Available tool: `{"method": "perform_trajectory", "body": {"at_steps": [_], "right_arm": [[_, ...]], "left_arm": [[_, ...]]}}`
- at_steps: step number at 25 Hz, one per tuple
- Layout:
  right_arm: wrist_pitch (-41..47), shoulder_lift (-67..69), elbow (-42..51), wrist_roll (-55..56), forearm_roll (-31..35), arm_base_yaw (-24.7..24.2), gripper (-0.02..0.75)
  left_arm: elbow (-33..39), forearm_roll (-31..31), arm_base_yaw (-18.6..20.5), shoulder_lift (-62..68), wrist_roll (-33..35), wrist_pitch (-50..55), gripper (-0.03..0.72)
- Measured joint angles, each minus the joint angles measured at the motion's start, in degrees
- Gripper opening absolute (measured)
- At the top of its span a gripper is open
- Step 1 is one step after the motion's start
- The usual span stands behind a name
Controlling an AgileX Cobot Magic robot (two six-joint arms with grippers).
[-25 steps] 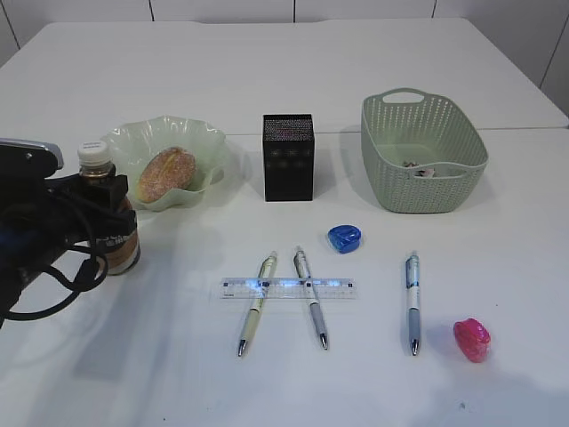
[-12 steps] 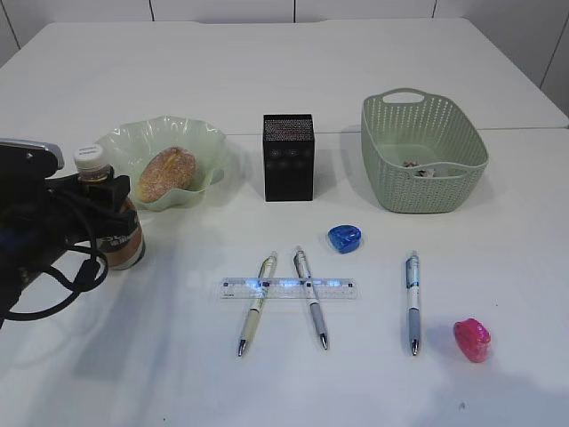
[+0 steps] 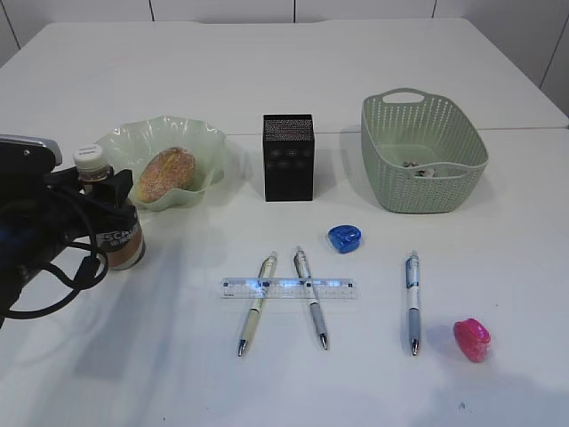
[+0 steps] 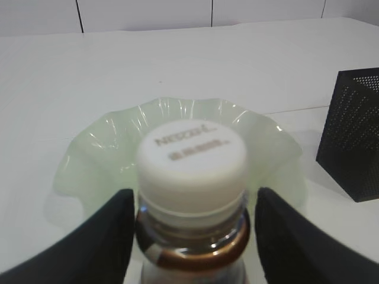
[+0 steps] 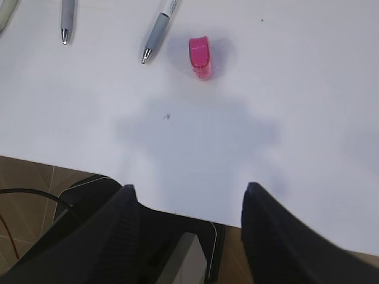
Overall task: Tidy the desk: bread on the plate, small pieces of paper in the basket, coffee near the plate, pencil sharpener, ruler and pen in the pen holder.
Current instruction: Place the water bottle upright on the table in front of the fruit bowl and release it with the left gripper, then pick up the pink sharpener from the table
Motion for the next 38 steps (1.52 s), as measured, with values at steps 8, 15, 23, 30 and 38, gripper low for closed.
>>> {"method": "perform_trajectory", "body": {"at_steps": [8, 15, 23, 30, 38], "right_arm": [[-0.04, 0.0, 0.0, 0.0, 0.0, 0.0, 0.44], [-0.13, 0.0, 0.0, 0.0, 0.0, 0.0, 0.44], [-0.13, 0.0, 0.0, 0.0, 0.0, 0.0, 0.44], [-0.13, 0.0, 0.0, 0.0, 0.0, 0.0, 0.44], [-0.26, 0.0, 0.0, 0.0, 0.0, 0.0, 0.44]], "left_arm": [[0.0, 0.07, 0.0, 0.0, 0.0, 0.0, 0.571], [0.0, -0.12, 0.0, -0.47, 0.0, 0.0, 0.593], [0.0, -0.02, 0.0, -10.61, 1.52, 0.0, 0.594], [0.0, 0.57, 0.0, -19.44, 1.96, -0.07, 0.593], [0.1, 2.87, 0.0, -26.5, 1.96, 11.77, 0.593]]}}
